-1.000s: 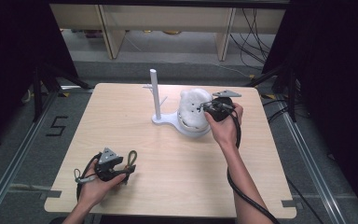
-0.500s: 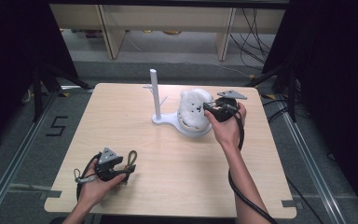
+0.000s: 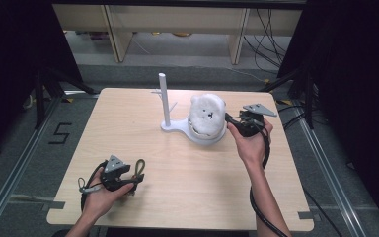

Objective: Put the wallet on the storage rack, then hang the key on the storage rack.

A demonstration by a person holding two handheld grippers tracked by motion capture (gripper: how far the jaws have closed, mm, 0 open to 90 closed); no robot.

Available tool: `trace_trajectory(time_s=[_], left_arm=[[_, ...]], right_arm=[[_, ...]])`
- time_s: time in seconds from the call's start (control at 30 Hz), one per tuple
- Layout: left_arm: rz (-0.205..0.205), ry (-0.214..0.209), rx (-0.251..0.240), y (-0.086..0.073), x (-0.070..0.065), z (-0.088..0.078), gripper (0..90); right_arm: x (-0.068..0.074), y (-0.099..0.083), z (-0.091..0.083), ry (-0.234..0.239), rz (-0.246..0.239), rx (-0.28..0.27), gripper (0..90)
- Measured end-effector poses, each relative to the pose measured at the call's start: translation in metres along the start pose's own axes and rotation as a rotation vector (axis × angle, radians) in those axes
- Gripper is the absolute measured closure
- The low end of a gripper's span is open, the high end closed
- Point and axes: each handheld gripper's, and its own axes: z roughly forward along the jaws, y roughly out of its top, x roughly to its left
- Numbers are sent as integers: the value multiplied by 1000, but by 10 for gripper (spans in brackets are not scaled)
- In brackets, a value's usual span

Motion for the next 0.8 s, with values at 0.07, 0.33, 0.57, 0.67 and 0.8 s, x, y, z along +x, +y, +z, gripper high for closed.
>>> trace_trajectory(time_s=[0.07,0.33,0.57,0.67,0.8], left_arm=[[4,-2,5,0,0,0,325],[3,-5,-3,3,1,-6,323],[1,-9,20,8,2,-11,323],[-7,-20,35,12,2,-11,329],[40,-31,127,20,5,-14,346]], right_arm=[[0,-4,-4,-12,7,0,500],[-9,-22,-16,-5,16,13,640],[-14,-45,-24,0,68,80,683],[-21,-55,-26,-8,34,106,683],[-27,-65,-30,-32,32,145,686]])
